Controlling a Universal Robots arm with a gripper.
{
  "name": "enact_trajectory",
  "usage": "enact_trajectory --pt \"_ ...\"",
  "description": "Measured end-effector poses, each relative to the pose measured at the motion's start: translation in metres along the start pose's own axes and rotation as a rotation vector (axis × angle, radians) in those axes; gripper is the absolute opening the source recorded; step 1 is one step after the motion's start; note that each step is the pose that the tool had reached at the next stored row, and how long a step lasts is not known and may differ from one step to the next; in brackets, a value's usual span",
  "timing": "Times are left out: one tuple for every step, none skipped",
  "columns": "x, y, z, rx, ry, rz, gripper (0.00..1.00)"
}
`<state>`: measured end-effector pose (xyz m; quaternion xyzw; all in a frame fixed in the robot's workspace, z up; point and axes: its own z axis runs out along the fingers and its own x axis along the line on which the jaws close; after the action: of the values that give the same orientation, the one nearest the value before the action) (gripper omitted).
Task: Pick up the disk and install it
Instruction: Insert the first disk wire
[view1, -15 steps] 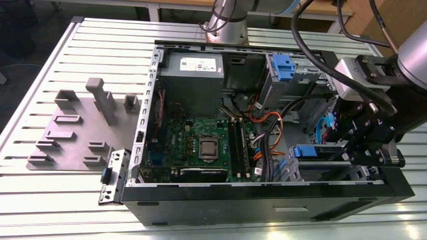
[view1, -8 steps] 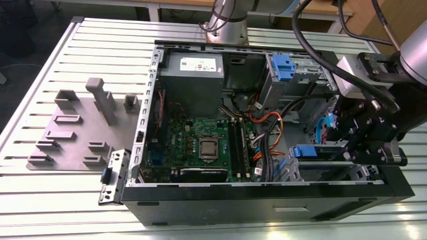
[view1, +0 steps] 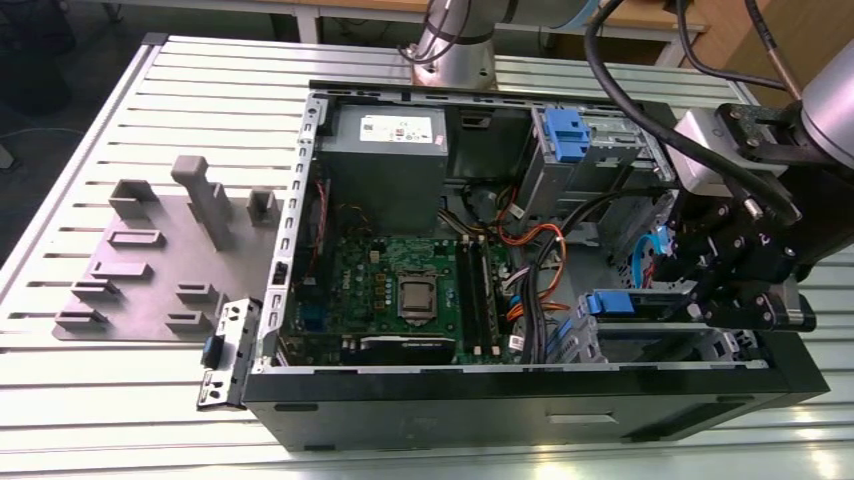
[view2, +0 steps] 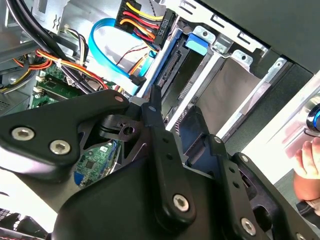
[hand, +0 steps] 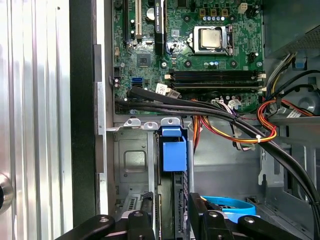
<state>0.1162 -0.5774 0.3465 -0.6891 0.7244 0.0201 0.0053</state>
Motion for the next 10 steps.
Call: enact_trajectory --pt "0.0000 0.0000 0.0000 0.0000 0.0000 0.000 0.42" --pt "0.0000 0.0000 0.0000 0.0000 0.0000 0.000 0.42" --pt "0.0000 0.0000 0.0000 0.0000 -0.0001 0.000 0.42" --pt "0.0000 0.0000 -0.0001 0.0000 0.0000 0.000 0.42" --pt "0.0000 0.0000 -0.0001 0.0000 0.0000 0.000 0.42" --pt "0.0000 0.0000 -0.0003 0.0000 0.0001 0.000 0.42" --pt "0.0000 0.0000 -0.0014 0.0000 0.0007 0.000 0.42" --pt "-0.0001 0.0001 -0.0027 0.0000 0.0004 0.000 0.42" --pt "-0.0001 0.0001 -0.0044 0.0000 0.0000 0.000 0.42" --pt "-0.0003 0.0001 -0.0070 0.0000 0.0001 0.000 0.42"
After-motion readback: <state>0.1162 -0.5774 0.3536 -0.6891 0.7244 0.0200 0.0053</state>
